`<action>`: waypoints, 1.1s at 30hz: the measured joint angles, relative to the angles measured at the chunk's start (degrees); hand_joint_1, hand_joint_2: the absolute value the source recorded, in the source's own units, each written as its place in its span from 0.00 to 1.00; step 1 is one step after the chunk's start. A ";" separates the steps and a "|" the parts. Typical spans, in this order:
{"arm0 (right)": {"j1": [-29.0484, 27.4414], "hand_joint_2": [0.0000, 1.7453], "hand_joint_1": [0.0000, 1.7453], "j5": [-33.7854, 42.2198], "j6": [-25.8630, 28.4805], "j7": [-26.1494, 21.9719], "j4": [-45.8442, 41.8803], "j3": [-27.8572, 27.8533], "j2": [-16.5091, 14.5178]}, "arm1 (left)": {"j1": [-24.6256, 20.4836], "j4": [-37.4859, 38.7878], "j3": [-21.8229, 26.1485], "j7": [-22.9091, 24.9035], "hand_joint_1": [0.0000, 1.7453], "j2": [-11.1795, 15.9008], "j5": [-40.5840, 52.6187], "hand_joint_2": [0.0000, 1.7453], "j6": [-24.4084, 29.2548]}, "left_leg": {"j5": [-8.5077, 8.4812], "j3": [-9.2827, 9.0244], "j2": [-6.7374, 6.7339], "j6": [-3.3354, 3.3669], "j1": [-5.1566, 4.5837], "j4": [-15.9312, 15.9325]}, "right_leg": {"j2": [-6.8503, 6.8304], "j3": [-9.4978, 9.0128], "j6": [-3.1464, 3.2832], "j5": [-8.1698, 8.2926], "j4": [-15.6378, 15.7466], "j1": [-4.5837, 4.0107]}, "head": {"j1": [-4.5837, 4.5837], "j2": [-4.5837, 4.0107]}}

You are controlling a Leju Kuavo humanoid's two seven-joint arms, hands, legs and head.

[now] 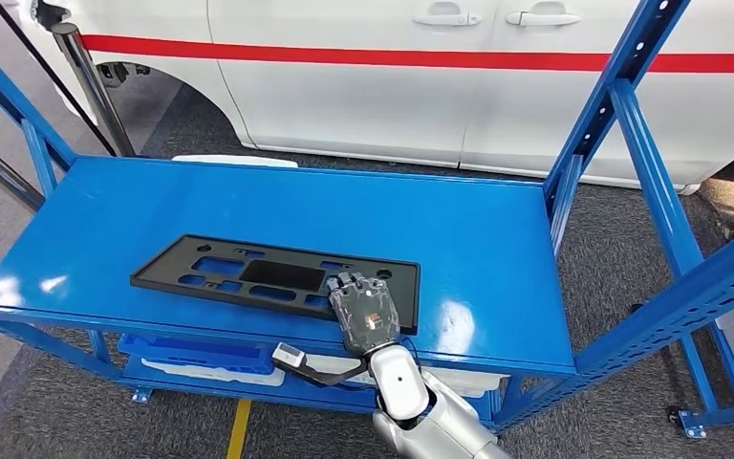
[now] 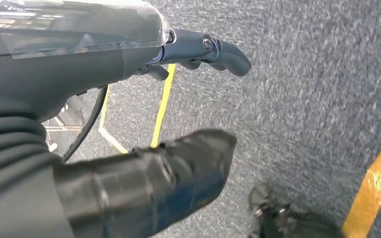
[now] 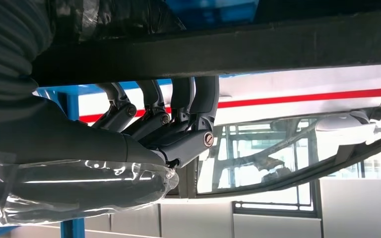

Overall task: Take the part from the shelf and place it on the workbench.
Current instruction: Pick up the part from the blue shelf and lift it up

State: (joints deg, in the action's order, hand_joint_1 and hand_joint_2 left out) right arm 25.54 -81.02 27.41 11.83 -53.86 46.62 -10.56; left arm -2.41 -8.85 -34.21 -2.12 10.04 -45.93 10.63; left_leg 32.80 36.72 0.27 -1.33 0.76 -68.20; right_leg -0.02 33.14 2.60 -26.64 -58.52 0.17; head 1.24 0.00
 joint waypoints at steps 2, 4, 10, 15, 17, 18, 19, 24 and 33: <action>-0.14 1.00 1.00 -0.28 0.20 0.12 0.15 0.00 0.04 | 0.07 0.00 -0.01 0.40 0.00 -0.11 -0.54 1.00 0.69 | 1.44 2.23 -0.01 -0.36 0.14 -5.08 | -0.03 0.07 0.02 0.00 -0.06 0.01 | 0.01 0.00; -0.24 1.00 1.00 -1.24 0.70 0.91 0.28 0.00 0.08 | 0.11 0.00 -0.02 1.14 0.00 -0.22 -0.99 1.00 1.31 | -1.30 0.74 -0.03 -0.51 0.37 -2.12 | 0.00 -0.01 -0.06 -0.06 -0.13 0.04 | 0.00 0.00; -1.51 1.00 1.00 -7.88 4.96 8.89 0.14 0.00 0.69 | -0.06 -0.01 -0.25 2.25 0.00 -0.77 -1.40 1.00 2.54 | -5.81 -4.94 0.09 0.79 0.12 10.43 | 0.08 0.28 -1.46 -0.07 -0.36 -0.28 | 0.04 0.00; -2.02 1.00 1.00 -8.69 9.06 16.26 -1.18 0.52 2.53 | -0.07 0.00 -0.39 2.56 0.00 -1.53 -1.47 1.00 2.66 | -6.26 -4.89 -0.18 2.57 0.24 10.90 | 0.10 5.00 -2.57 -5.75 -10.43 -0.07 | 0.07 0.00; -1.94 1.00 1.00 -8.72 10.59 19.88 -3.27 1.94 4.43 | -0.05 0.00 -0.63 2.75 0.00 -1.86 -1.46 1.00 2.69 | -6.15 -4.86 -0.18 2.86 0.08 10.76 | 0.09 8.10 -2.62 -7.59 -16.67 0.00 | 0.08 0.00; -1.75 1.00 1.00 -8.72 10.92 20.92 -5.10 2.91 5.78 | -0.03 0.00 -0.78 2.80 0.00 -2.06 -1.51 1.00 2.70 | -6.05 -4.88 -0.16 2.93 0.03 10.64 | 0.10 8.39 -2.56 -6.91 -16.95 0.01 | 0.07 0.00; -1.46 1.00 1.00 -8.72 11.06 21.22 -7.36 3.78 7.22 | -0.02 0.00 -0.94 2.84 0.00 -2.30 -1.58 1.00 2.72 | -5.91 -4.92 -0.13 2.96 -0.01 10.49 | 0.09 7.62 -2.43 -5.22 -14.97 0.00 | 0.08 0.00; -0.85 1.00 1.00 -8.78 11.68 20.18 -21.64 4.62 13.41 | -0.06 0.00 -1.63 3.12 0.00 -3.66 -2.14 1.00 2.43 | -5.28 -4.47 0.06 2.18 -0.40 9.27 | 0.20 2.03 -1.74 0.26 -2.03 -0.37 | 0.04 0.00; -17.57 1.00 1.00 -8.79 11.96 -19.59 -40.34 -16.59 5.93 | 0.11 0.00 -1.81 3.03 0.00 -5.44 -2.89 1.00 1.32 | 4.07 -0.07 -0.03 0.11 0.02 -5.42 | -0.46 2.58 -0.26 1.29 -0.99 -0.01 | 0.01 0.00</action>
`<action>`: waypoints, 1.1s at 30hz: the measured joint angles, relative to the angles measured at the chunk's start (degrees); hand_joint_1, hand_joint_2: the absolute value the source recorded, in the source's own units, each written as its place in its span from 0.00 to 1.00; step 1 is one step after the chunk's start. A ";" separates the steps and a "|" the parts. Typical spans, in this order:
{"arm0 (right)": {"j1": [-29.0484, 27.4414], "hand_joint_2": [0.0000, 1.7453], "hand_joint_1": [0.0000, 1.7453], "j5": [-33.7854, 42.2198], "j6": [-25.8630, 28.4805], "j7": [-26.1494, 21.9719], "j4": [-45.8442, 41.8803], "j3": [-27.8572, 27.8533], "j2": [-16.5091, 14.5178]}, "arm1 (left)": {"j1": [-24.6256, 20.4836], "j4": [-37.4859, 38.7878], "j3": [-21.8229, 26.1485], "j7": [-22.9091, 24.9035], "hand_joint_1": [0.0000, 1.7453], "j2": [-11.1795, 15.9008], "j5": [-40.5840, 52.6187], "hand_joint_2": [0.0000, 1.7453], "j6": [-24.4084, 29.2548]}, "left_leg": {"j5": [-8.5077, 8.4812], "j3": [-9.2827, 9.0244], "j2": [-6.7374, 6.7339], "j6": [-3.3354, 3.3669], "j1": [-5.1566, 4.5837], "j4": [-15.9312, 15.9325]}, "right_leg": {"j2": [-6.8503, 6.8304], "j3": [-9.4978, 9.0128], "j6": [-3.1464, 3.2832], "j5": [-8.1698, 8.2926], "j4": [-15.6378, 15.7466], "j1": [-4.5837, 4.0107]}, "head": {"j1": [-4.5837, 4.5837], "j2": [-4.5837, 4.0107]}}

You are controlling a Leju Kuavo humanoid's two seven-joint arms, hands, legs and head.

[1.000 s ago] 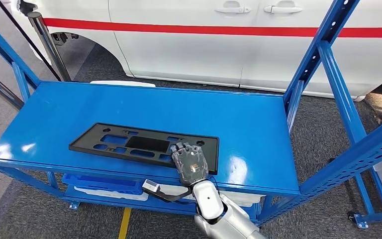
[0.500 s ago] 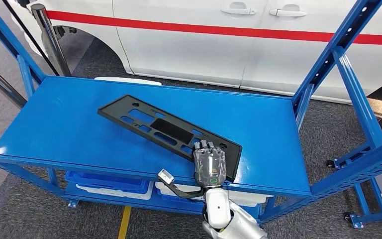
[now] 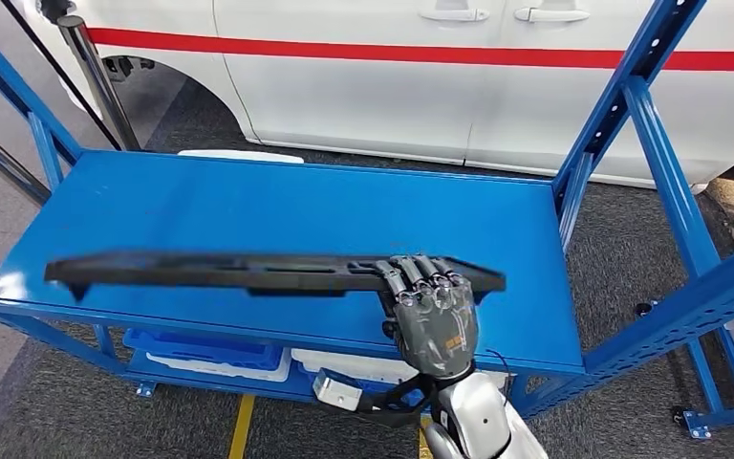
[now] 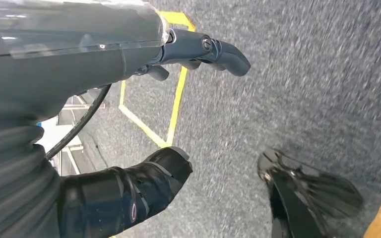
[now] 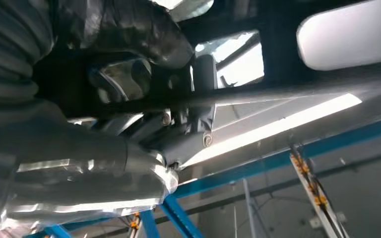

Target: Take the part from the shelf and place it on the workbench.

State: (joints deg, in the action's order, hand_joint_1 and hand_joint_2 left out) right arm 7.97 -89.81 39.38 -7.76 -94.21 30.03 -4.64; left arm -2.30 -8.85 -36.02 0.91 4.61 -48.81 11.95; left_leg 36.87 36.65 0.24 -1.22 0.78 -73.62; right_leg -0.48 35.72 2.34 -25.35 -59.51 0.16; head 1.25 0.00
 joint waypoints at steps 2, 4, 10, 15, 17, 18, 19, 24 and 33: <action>-2.43 1.00 1.00 0.00 -0.01 -3.11 -1.77 -3.63 -2.19 | -0.03 0.00 -0.07 0.03 0.00 -0.28 -0.02 1.00 -0.08 | -2.57 -3.12 0.00 0.03 0.01 4.53 | -0.05 0.53 -0.09 0.31 -0.32 0.04 | 0.01 0.00; -3.82 1.00 1.00 0.00 -0.01 -4.34 -3.24 -6.28 -3.97 | -0.17 0.00 -0.14 0.05 0.00 -0.43 -0.03 1.00 -0.08 | -5.15 -7.52 0.08 0.36 -0.12 12.59 | 0.07 1.02 -0.48 0.79 -0.62 -0.02 | 0.01 0.00; -7.23 1.00 1.00 0.00 0.01 -7.13 -6.07 -10.88 -8.13 | -0.47 0.00 -0.46 0.11 0.00 -0.96 -0.08 1.00 -0.19 | -8.00 -7.91 -0.16 2.47 -0.38 16.32 | 0.38 2.21 -2.31 0.55 -1.56 0.08 | 0.06 0.00; -9.22 1.00 1.00 0.92 0.01 -5.20 -6.53 -10.95 -9.63 | -0.67 0.00 -1.07 0.04 0.00 -1.62 -0.40 1.00 -0.12 | -10.81 -4.28 -0.73 3.46 -0.45 16.13 | 0.46 5.22 -2.95 -9.95 -15.80 0.24 | 0.05 0.00; -9.58 1.00 1.00 6.25 0.01 -4.93 -5.90 -10.24 -9.66 | -0.68 0.00 -1.19 -0.15 0.00 -1.86 -0.87 1.00 0.03 | -11.64 -2.61 -0.75 3.22 -0.48 15.61 | 0.45 2.70 -2.91 -7.66 -15.18 0.27 | 0.05 0.00; -9.55 1.00 1.00 11.58 -0.07 -6.20 -4.95 -9.66 -9.55 | -0.68 0.00 -1.20 -0.30 0.00 -2.01 -1.14 1.00 0.13 | -11.96 -1.92 -0.75 3.04 -0.48 15.28 | 0.46 0.03 -2.77 -6.16 -12.02 0.28 | 0.05 0.00; -9.42 1.00 1.00 18.51 -0.34 -7.91 -3.52 -8.83 -9.25 | -0.67 0.00 -1.20 -0.51 0.00 -2.23 -1.43 1.00 0.23 | -12.24 -1.34 -0.74 2.81 -0.56 14.95 | 0.47 -3.09 -2.56 -5.61 -7.74 0.23 | 0.05 0.00; -9.64 1.00 1.00 42.04 -2.28 -11.03 1.84 -1.97 -5.28 | -0.45 0.07 -1.30 -1.06 0.00 -3.43 -2.01 1.00 1.13 | -13.99 -0.12 -0.59 1.27 -0.62 14.58 | 0.47 -7.30 -1.09 -5.62 0.77 -0.10 | 0.05 0.00; -9.67 1.00 1.00 45.35 -4.25 -11.14 4.63 2.37 -1.90 | -0.27 0.20 -1.38 -1.03 0.00 -4.28 -2.05 1.00 1.15 | -6.16 -1.20 -0.44 0.43 -0.30 1.74 | -0.02 -0.13 0.54 -0.09 0.26 -0.56 | 0.01 0.00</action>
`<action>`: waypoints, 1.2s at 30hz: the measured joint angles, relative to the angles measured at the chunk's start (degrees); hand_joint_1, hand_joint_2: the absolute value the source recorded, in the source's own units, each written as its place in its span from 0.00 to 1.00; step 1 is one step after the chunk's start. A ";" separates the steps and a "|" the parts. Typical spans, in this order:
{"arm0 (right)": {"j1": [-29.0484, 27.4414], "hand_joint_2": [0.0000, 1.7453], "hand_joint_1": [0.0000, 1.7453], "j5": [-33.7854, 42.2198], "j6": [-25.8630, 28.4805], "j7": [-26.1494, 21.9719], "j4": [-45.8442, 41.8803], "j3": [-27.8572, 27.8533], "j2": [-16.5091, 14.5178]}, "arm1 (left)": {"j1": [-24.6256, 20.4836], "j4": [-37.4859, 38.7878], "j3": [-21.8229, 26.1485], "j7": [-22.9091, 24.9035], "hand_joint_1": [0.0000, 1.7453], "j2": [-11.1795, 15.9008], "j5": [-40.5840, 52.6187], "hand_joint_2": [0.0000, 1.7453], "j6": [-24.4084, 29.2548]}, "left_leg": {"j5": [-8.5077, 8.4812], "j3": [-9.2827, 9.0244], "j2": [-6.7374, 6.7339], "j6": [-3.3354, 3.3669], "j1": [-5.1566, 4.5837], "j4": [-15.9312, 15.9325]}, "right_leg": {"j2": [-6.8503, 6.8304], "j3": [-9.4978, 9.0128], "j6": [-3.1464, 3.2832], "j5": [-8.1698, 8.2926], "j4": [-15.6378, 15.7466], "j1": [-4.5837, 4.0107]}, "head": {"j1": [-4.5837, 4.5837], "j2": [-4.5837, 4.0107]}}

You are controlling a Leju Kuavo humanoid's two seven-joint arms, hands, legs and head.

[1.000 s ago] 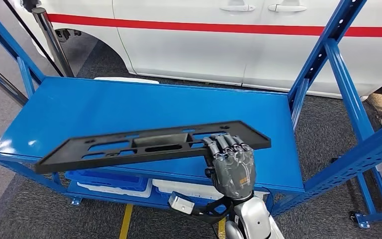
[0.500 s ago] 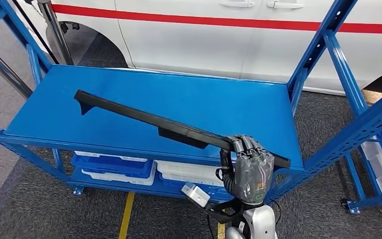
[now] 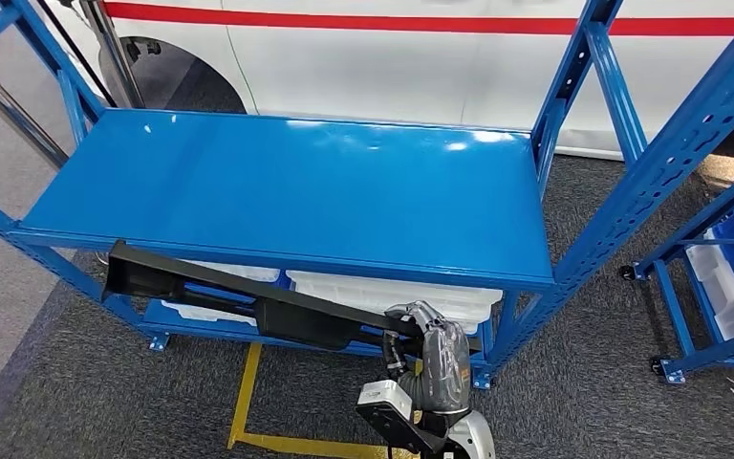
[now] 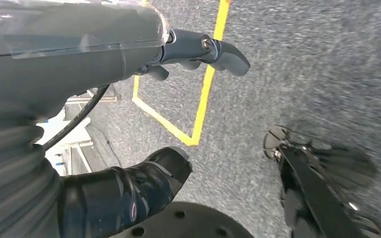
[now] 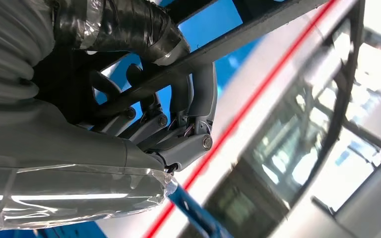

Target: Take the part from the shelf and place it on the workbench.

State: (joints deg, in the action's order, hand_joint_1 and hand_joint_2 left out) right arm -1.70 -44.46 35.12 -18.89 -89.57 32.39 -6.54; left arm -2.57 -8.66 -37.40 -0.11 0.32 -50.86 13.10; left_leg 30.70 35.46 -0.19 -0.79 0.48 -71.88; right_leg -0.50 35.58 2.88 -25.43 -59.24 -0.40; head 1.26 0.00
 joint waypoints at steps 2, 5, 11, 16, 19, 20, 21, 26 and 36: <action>-0.45 1.00 1.00 4.36 -3.22 -0.31 -0.02 0.48 0.59 | -0.15 0.00 -0.07 0.04 0.00 -0.01 0.03 1.00 0.05 | -0.85 -6.45 0.08 0.79 -0.39 8.45 | 0.00 1.03 -0.27 0.93 -0.28 -0.04 | 0.00 0.00; -1.43 1.00 1.00 14.75 -11.49 -1.92 -0.74 0.83 2.09 | -0.38 0.00 -0.51 0.05 0.00 -0.09 0.10 1.00 0.16 | 0.64 -11.13 0.17 1.61 -1.09 16.44 | -0.19 1.44 -1.18 2.55 -0.04 0.16 | 0.01 0.00; -3.51 1.00 1.00 35.39 -30.65 -7.18 -1.35 0.87 5.32 | -0.73 0.00 -2.11 0.16 0.00 -0.52 0.35 1.00 -0.13 | -3.50 -7.29 -0.66 3.16 -0.63 17.05 | 0.40 4.11 -2.99 -7.67 -9.72 0.62 | 0.04 0.00; -4.49 1.00 1.00 43.10 -39.85 -11.01 -1.79 0.87 6.63 | -0.84 0.00 -3.29 0.53 0.00 -0.51 0.33 1.00 -0.27 | -5.82 -1.53 -0.72 2.39 -0.46 14.19 | 0.41 -0.99 -4.20 -4.17 -11.96 1.95 | 0.03 0.00; -4.64 1.00 1.00 44.62 -42.39 -11.53 -2.39 1.01 6.92 | -0.90 0.00 -3.94 0.28 0.00 -0.51 0.20 1.00 -0.32 | -6.67 0.55 -0.62 1.44 -0.48 12.34 | 0.57 -7.77 -3.86 -6.71 -1.82 1.75 | -0.01 0.00; -4.68 1.00 1.00 44.96 -43.08 -11.59 -2.57 1.15 6.97 | -0.88 0.00 -4.09 0.09 0.00 -0.51 0.11 1.00 -0.45 | -7.17 0.89 -0.59 1.03 -0.42 12.20 | 0.61 -8.24 -3.44 -7.18 -0.50 1.39 | -0.02 0.00; -4.65 1.00 1.00 45.28 -43.79 -11.62 -2.65 1.38 6.99 | -0.82 0.07 -4.18 -0.04 0.00 -0.43 -0.04 1.00 -0.67 | -7.63 1.22 -0.56 0.62 -0.24 12.22 | 0.57 -7.75 -2.87 -6.91 -0.23 1.31 | 0.00 0.00; -3.27 1.00 1.00 46.32 -47.30 -12.03 -1.78 2.87 6.03 | -0.72 0.26 -4.27 0.35 0.00 -0.10 -1.03 1.00 -1.94 | 2.36 4.15 -0.35 -0.67 0.36 3.87 | 0.15 -3.74 -0.76 -3.32 -0.14 1.02 | -0.02 0.00; -3.00 1.00 1.00 48.40 -50.43 -13.34 -2.71 3.28 5.58 | -1.01 0.28 -4.69 0.32 0.00 0.64 -1.75 1.00 -2.15 | 1.32 -11.48 -0.01 0.72 -0.37 16.15 | -0.26 2.39 -2.25 3.15 -0.52 0.66 | -0.01 0.00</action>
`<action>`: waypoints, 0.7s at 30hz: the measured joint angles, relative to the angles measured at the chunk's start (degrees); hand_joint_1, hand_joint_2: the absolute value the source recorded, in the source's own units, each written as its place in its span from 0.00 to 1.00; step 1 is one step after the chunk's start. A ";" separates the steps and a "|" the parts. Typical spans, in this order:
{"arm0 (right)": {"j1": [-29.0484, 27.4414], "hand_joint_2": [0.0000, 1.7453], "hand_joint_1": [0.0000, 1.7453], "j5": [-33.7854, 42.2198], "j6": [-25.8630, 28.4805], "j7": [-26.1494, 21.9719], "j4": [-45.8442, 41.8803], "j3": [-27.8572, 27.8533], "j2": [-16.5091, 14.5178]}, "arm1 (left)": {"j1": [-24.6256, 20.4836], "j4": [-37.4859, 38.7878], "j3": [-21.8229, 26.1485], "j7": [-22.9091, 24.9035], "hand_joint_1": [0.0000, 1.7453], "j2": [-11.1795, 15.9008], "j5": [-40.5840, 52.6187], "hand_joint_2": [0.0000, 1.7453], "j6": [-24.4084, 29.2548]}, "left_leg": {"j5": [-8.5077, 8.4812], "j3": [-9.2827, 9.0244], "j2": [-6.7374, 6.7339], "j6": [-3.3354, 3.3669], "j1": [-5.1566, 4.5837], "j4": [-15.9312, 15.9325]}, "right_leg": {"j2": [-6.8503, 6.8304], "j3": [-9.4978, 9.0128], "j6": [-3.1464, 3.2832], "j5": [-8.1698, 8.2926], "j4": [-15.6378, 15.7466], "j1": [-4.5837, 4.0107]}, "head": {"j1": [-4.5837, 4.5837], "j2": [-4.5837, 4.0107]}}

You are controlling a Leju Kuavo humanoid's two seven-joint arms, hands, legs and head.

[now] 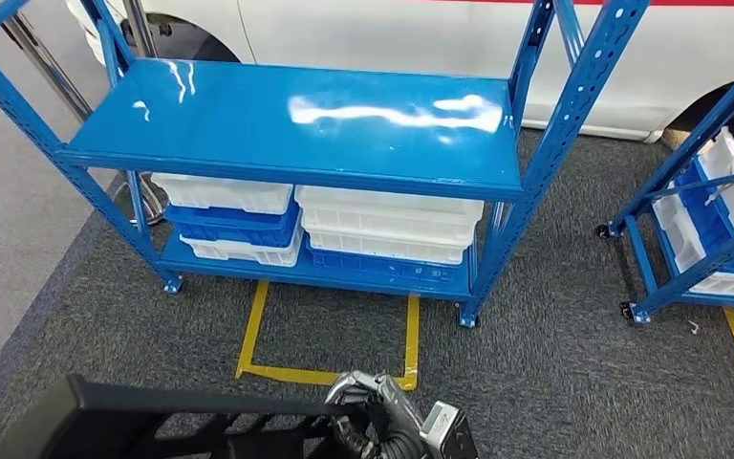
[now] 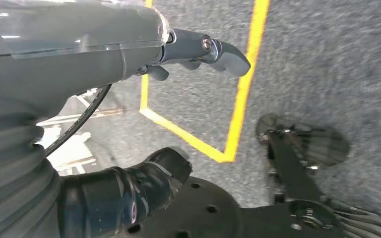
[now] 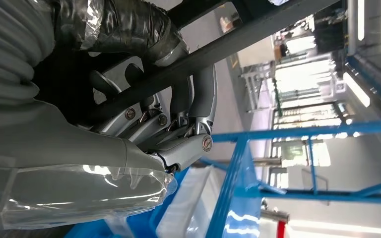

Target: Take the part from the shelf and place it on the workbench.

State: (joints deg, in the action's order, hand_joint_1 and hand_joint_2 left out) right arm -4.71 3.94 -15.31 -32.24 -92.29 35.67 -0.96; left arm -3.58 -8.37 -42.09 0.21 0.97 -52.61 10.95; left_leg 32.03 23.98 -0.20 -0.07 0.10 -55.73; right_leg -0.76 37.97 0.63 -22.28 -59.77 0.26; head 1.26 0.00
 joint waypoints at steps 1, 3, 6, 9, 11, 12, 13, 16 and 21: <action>-0.02 1.00 1.00 0.10 -0.16 -0.06 -0.02 0.02 -0.01 | -0.03 0.00 -0.05 0.20 0.00 0.00 -0.11 1.00 0.00 | -0.73 0.51 -0.10 0.33 0.04 0.07 | 0.03 0.13 -0.32 0.23 0.14 0.09 | 0.00 0.00; -0.11 1.00 1.00 0.19 -0.33 -0.19 -0.02 0.04 -0.03 | -0.18 0.00 -0.24 0.55 0.00 -0.01 -0.28 1.00 -0.01 | -2.35 1.84 -0.42 1.22 0.22 0.42 | 0.28 1.05 -0.85 -2.86 -1.66 0.16 | 0.03 0.00; -0.15 1.00 1.00 0.22 -0.55 -0.27 0.05 0.04 -0.03 | -0.17 0.00 -0.58 0.74 0.00 0.00 -0.32 1.00 -0.04 | -4.52 4.62 -0.86 2.02 0.14 0.19 | 0.50 2.93 -1.29 -11.53 -11.18 0.33 | 0.04 0.00; -0.13 1.00 1.00 0.41 -0.87 -0.39 0.12 0.04 -0.03 | -0.15 0.00 -0.77 0.49 0.00 0.08 -0.25 1.00 -0.17 | -6.45 8.14 -0.92 1.82 0.02 -0.91 | 0.50 1.36 -1.53 -9.04 -16.01 0.57 | 0.03 0.00; -0.13 1.00 1.00 0.80 -1.20 -0.57 0.08 0.04 -0.03 | -0.12 0.00 -0.90 0.42 0.00 0.10 -0.22 1.00 -0.19 | -7.24 10.39 -0.87 1.42 -0.02 -2.19 | 0.51 -3.93 -1.46 -6.89 -10.45 0.65 | 0.03 0.00; -0.12 1.00 1.00 1.07 -1.37 -0.69 0.01 0.05 -0.04 | -0.09 0.00 -0.95 0.44 0.00 0.10 -0.23 1.00 -0.18 | -7.52 11.20 -0.84 1.17 -0.05 -2.85 | 0.54 -7.15 -1.35 -7.66 -6.05 0.57 | 0.00 0.00; -0.11 1.00 1.00 1.32 -1.55 -0.80 -0.08 0.06 -0.04 | -0.08 0.00 -0.98 0.50 0.00 0.10 -0.24 1.00 -0.15 | -7.84 11.73 -0.81 0.88 -0.09 -3.34 | 0.58 -9.61 -1.23 -8.93 -2.32 0.46 | 0.01 0.00; -0.19 1.00 1.00 1.85 -2.06 -1.07 -0.22 0.21 -0.05 | 0.00 0.04 -1.02 0.80 0.00 0.12 -0.32 1.00 -0.01 | -9.16 12.65 -0.73 -0.14 0.07 -3.56 | 0.59 -10.83 -0.45 -9.94 1.53 0.08 | 0.03 0.00; -0.29 1.00 1.00 2.05 -2.13 -1.11 -0.21 0.37 -0.05 | 0.14 0.18 -1.04 0.88 0.00 0.15 -0.35 1.00 0.04 | -8.76 13.41 -0.55 -0.74 0.38 -3.82 | 0.36 -9.73 0.42 -8.73 1.86 0.29 | 0.04 0.01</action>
State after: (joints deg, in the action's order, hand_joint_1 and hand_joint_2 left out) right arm -5.00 5.99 -17.44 -33.35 -92.50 36.04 -1.01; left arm -3.44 -8.20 -43.13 1.09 1.12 -52.96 10.99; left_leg 23.27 37.39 -0.75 -0.82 0.48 -59.55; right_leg -0.40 28.24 1.05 -31.01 -57.90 0.55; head 1.30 0.01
